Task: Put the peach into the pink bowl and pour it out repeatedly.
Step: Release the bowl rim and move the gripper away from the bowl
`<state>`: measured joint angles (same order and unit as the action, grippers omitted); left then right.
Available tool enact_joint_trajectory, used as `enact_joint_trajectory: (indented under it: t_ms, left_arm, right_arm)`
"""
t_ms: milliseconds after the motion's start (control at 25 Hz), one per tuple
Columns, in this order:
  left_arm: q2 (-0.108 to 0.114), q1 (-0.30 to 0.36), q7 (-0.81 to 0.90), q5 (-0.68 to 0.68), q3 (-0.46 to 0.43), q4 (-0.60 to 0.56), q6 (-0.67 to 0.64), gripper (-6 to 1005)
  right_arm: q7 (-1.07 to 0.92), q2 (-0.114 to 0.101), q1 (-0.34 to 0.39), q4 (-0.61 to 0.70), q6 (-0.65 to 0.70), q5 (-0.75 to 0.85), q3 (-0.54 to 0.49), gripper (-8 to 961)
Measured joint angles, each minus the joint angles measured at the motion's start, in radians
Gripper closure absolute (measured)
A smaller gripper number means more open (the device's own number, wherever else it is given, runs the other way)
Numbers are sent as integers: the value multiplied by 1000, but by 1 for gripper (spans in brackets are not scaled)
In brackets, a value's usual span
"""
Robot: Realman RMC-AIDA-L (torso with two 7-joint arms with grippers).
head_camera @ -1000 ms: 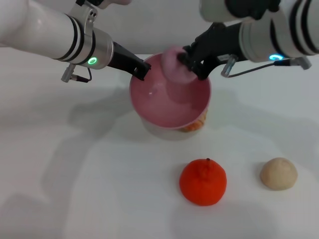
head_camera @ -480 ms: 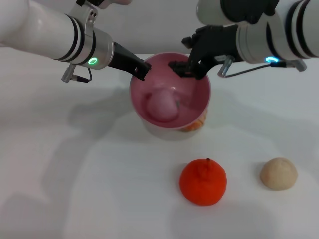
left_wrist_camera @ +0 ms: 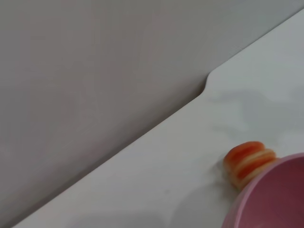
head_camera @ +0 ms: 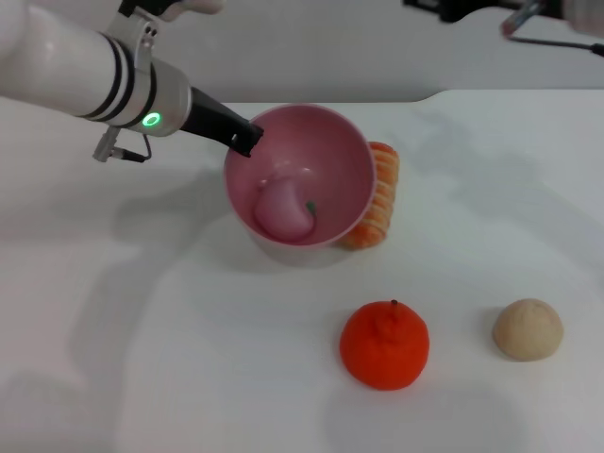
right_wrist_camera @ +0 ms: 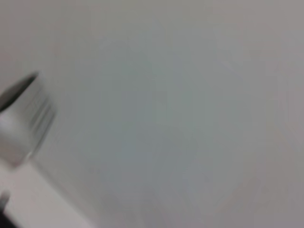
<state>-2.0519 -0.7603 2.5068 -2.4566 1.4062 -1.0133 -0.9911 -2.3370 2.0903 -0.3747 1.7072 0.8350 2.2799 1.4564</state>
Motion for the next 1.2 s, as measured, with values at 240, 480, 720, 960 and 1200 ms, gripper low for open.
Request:
enact_joint_trajectory:
  t_ms: [240, 480, 720, 960, 1200]
  left_arm:
    - [1, 5, -1, -9, -15, 16, 3, 954]
    - [1, 5, -1, -10, -19, 22, 4, 955]
    - [5, -2, 6, -41, -36, 24, -56, 955]
    - [18, 3, 10, -63, -82, 24, -156, 954]
    - [24, 8, 10, -63, -93, 36, -215, 954]
  right_arm:
    - [772, -19, 118, -232, 94, -837, -124, 417]
    - [1529, -19, 133, -730, 590, -1598, -245, 419]
    - [1842, -10, 142, -978, 708, -1867, -276, 419]
    - [1894, -15, 136, -1103, 722, -1920, -285, 418]
    - [1897, -15, 131, -1108, 717, -1918, -285, 418]
